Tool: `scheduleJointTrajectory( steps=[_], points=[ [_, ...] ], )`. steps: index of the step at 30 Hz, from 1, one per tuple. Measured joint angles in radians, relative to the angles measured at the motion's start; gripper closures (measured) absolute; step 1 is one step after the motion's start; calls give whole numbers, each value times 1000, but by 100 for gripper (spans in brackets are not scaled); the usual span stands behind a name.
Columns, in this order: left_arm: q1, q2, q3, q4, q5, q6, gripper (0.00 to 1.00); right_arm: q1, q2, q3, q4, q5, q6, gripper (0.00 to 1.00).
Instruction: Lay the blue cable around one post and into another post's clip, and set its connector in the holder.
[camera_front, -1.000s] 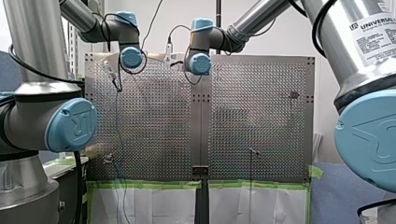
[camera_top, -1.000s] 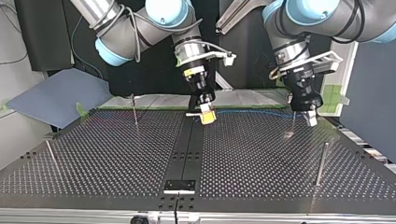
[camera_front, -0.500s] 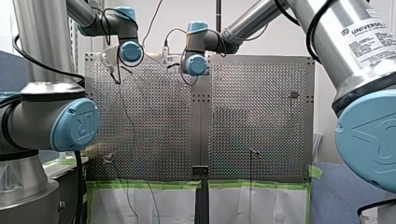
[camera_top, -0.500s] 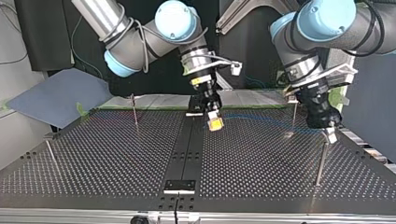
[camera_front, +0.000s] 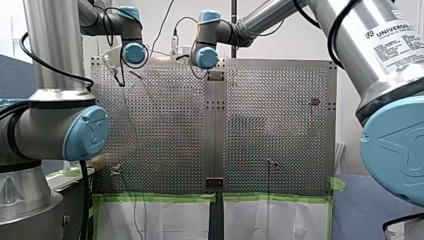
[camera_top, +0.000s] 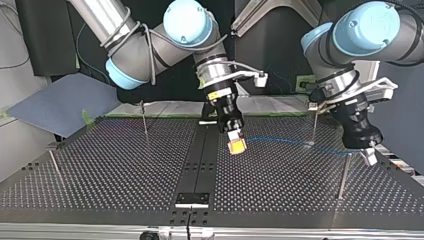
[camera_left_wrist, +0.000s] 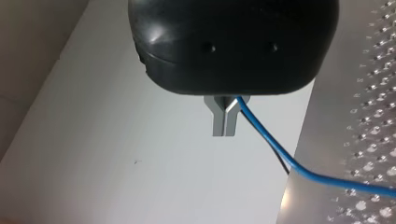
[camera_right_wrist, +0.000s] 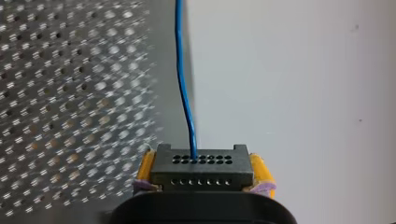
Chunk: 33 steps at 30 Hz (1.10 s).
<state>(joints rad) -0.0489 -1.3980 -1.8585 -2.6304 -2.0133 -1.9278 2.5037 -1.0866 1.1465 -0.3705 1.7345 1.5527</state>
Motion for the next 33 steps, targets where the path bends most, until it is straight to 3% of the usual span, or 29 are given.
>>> scheduleJointTrajectory(
  steps=[9,16,21,33],
  points=[
    [78,-21,17,3,74,-65,100,17,9,-72,32,-1,-11,100],
    [137,-68,55,8,87,-106,98,25,29,-116,82,-1,-36,100],
    [179,-87,72,18,96,-134,98,28,42,-135,103,-1,-43,100],
    [268,-119,77,25,188,-146,95,32,96,-208,140,-1,-55,100]
  ],
)
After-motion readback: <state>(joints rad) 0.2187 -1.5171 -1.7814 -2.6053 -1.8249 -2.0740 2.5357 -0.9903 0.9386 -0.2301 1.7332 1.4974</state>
